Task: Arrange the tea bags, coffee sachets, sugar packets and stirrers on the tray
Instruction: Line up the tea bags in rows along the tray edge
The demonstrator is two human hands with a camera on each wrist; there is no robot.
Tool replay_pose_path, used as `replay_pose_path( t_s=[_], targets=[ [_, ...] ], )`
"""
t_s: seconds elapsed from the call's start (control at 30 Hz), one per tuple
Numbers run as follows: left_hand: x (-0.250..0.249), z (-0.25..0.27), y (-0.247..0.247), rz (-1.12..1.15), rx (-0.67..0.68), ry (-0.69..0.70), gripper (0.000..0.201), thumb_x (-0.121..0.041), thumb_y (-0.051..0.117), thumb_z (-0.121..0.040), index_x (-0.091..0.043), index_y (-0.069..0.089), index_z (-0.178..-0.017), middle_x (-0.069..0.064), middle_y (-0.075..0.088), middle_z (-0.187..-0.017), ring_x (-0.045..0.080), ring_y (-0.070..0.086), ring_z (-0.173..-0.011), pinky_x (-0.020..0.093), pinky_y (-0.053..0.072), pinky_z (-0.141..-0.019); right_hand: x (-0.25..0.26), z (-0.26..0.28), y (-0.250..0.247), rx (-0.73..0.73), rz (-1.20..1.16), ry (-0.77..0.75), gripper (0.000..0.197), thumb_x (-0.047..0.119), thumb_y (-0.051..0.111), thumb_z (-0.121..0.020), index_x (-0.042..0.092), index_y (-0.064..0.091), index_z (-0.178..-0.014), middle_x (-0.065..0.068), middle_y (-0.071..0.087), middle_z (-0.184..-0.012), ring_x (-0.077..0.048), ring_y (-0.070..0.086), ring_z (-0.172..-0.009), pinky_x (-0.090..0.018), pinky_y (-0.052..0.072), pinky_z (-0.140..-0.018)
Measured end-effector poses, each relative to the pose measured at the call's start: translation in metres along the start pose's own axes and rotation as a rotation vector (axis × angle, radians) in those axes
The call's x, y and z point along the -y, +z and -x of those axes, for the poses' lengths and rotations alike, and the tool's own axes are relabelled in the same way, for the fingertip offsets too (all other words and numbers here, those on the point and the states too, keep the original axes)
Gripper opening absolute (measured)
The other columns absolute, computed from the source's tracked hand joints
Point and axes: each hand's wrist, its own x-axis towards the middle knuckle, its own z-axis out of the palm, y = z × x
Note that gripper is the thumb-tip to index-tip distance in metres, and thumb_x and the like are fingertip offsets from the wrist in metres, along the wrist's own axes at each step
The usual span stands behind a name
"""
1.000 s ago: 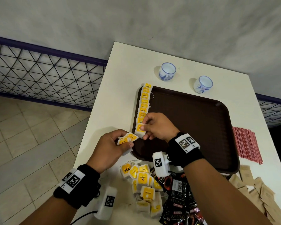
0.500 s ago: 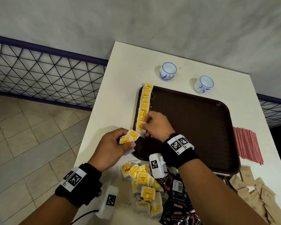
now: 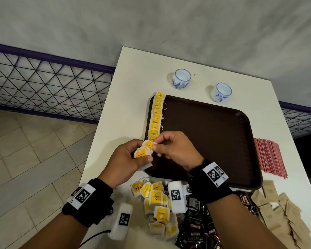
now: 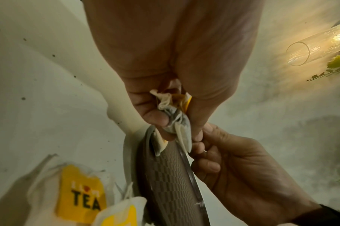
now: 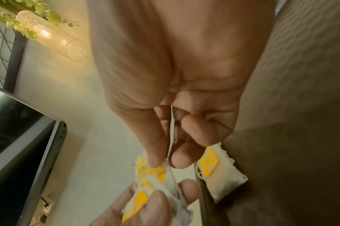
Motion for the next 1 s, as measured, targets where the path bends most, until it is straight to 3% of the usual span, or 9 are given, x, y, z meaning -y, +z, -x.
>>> replay_pose_path(
  t_s=[0.17, 0.3, 0.43, 0.63, 0.77, 1.0],
  targets=[
    [0.001, 0.001, -0.004, 0.020, -0.005, -0.016, 0.027, -0.008, 0.082, -0.082, -0.026, 0.073, -0.099, -0.002, 0.074, -0.084, 0.006, 0.064, -0.069, 0.019, 0.049, -0.057, 0.006, 0.004, -0.004, -0.063, -0.037, -0.015, 0.011, 0.004, 0.076, -0.085, -0.005, 0.070, -0.090, -0.014, 0.065, -0.067, -0.011, 0.057, -0.054, -0.011, 0.040, -0.048],
    [0.001, 0.003, -0.008, 0.005, -0.029, -0.031, 0.028, -0.009, 0.081, -0.083, -0.029, 0.071, -0.100, 0.007, 0.077, -0.097, 0.022, 0.069, -0.080, 0.023, 0.051, -0.054, 0.006, 0.001, -0.013, -0.129, -0.050, 0.009, 0.013, 0.003, 0.076, -0.084, -0.006, 0.070, -0.091, -0.004, 0.064, -0.063, -0.006, 0.056, -0.051, -0.012, 0.040, -0.047],
    [0.001, 0.005, -0.011, 0.012, -0.031, -0.036, 0.026, -0.009, 0.080, -0.084, -0.028, 0.072, -0.100, 0.006, 0.077, -0.100, 0.026, 0.072, -0.090, 0.021, 0.050, -0.054, 0.001, -0.002, -0.017, -0.161, 0.012, 0.015, 0.009, 0.003, 0.076, -0.084, -0.003, 0.071, -0.086, 0.001, 0.066, -0.061, -0.005, 0.057, -0.051, -0.013, 0.040, -0.047],
    [0.002, 0.006, -0.012, 0.015, -0.039, -0.042, 0.022, -0.007, 0.079, -0.085, -0.026, 0.073, -0.095, 0.007, 0.078, -0.096, 0.021, 0.071, -0.085, 0.021, 0.050, -0.053, -0.004, -0.002, -0.019, -0.151, -0.138, 0.060, 0.006, -0.005, 0.071, -0.085, -0.002, 0.065, -0.085, -0.020, 0.069, -0.068, -0.018, 0.060, -0.054, -0.022, 0.042, -0.045],
    [0.005, 0.007, -0.012, 0.003, -0.041, -0.043, 0.020, -0.009, 0.080, -0.084, -0.026, 0.074, -0.094, 0.009, 0.077, -0.097, 0.024, 0.071, -0.087, 0.021, 0.051, -0.054, -0.012, -0.003, -0.015, -0.137, -0.127, 0.075, 0.006, -0.006, 0.067, -0.087, -0.002, 0.062, -0.087, -0.023, 0.069, -0.068, -0.025, 0.062, -0.056, -0.025, 0.044, -0.045],
    [0.009, 0.007, -0.012, -0.017, -0.044, -0.049, 0.020, -0.010, 0.080, -0.084, -0.026, 0.074, -0.094, 0.008, 0.076, -0.094, 0.021, 0.069, -0.080, 0.021, 0.050, -0.054, -0.021, -0.006, -0.003, -0.053, -0.116, 0.177, 0.005, -0.005, 0.063, -0.091, -0.002, 0.060, -0.094, -0.023, 0.070, -0.074, -0.024, 0.068, -0.058, -0.025, 0.050, -0.046]
  ],
)
